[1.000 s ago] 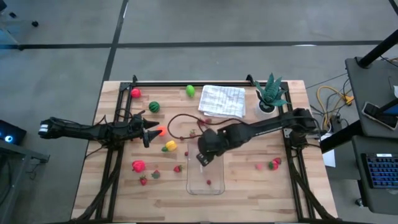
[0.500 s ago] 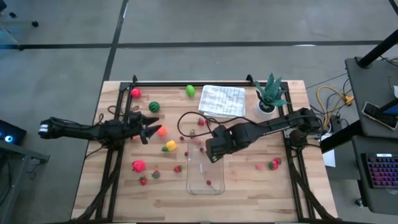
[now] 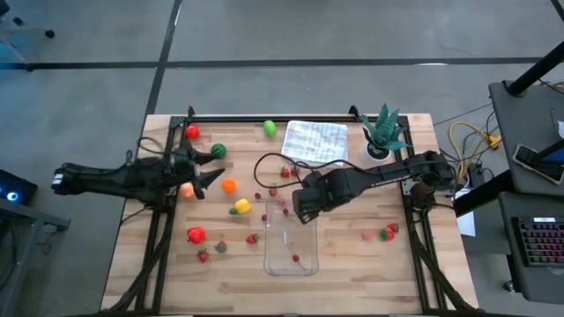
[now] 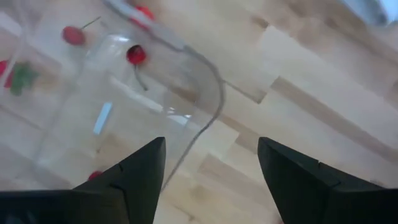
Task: Pick and placing Produce into tupperware
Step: Put the orange pumpkin into the transparent bin
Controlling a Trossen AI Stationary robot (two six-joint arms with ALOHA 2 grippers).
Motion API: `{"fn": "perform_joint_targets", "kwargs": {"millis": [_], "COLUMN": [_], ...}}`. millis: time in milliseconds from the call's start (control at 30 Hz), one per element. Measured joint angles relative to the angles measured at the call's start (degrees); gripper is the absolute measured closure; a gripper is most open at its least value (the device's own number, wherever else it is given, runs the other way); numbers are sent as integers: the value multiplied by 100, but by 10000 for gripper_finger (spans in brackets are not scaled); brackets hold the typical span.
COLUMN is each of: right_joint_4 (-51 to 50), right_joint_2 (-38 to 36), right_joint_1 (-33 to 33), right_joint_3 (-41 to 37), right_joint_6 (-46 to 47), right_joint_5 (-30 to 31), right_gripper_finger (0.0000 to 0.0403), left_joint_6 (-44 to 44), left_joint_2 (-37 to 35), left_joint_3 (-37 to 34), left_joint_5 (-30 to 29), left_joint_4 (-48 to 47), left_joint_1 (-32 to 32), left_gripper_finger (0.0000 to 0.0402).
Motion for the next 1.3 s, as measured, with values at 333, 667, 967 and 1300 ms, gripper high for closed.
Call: {"fn": "perform_joint_targets", "kwargs": {"millis": [333, 667, 967, 1300], "right_joint_4": [-276, -532, -538, -463], "right_joint_2": [-601, -1395, -2117, -2867], "right_joint_1": [-407, -496, -310, -303], "right_joint_3": [-343, -935, -1594, -2359], "right_joint_6": [-139, 225, 525, 662], "right_joint_5": [374, 428, 545, 770], "right_gripper_finger": [156, 156, 156, 156], "left_joint_6": [-242, 420, 2719, 3333], "left_joint_2": [1940, 3209, 3277, 3916], "left_joint_3": [1074, 1193, 1157, 1178], "left_joint_5": [772, 1520, 1892, 2316], "left_joint_4": [-2831, -2781, -2790, -2659], "left_joint_1": [509, 1352, 1631, 1674], "left_gripper_finger": [148, 148, 148, 148]}}
